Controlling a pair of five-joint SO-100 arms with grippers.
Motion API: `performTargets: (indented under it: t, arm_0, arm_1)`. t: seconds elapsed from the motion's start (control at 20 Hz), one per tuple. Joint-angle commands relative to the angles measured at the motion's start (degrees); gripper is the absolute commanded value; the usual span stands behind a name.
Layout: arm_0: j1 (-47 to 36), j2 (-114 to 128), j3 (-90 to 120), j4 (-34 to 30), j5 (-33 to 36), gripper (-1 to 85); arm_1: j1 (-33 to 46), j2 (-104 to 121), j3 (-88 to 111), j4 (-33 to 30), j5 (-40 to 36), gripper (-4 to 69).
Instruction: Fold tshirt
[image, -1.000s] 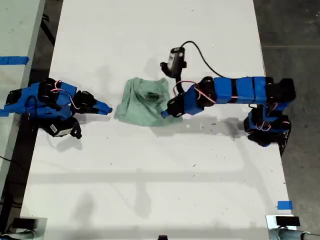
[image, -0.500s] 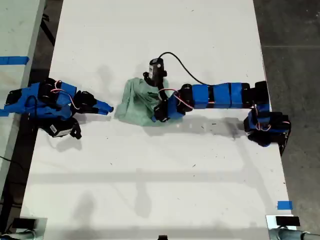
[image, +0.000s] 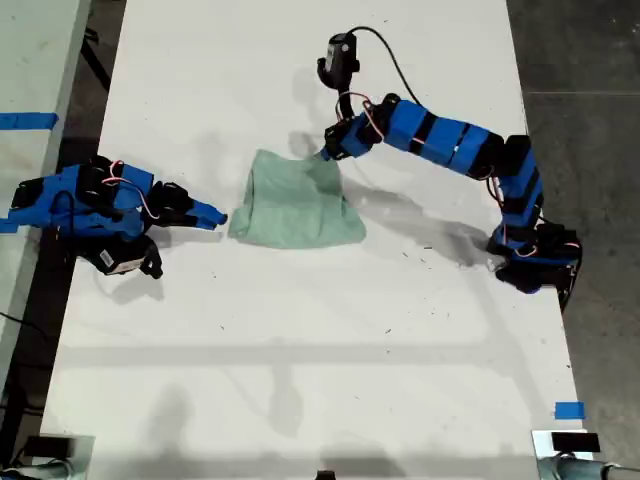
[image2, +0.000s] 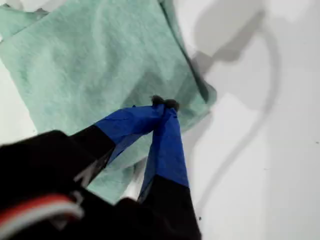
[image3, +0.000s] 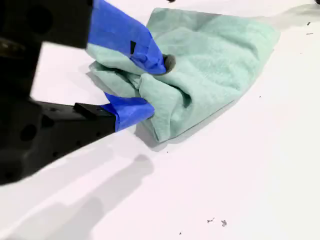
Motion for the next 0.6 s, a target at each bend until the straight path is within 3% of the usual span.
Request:
performTargets:
  t: [0.0, 0.2, 0.35, 0.55]
  arm_0:
    - [-0.6, 5.8, 0.4, -0.7, 0.4, 11.7]
    - [1.1, 5.8, 0.4, -0.7, 0.4, 11.7]
    - [1.1, 5.8, 0.4, -0.7, 0.4, 11.7]
    - [1.1, 5.8, 0.4, -0.7, 0.4, 11.7]
  arm_1:
    - [1.4, 12.0, -1.7, 5.2, -1.8, -1.5]
    - [-3.6, 33.9, 22.8, 8.2, 2.6, -1.5]
    - [-9.3, 59.2, 52.3, 4.9, 13.0, -1.5]
    - [-18.5, 93.6, 86.1, 5.6, 29.8, -1.5]
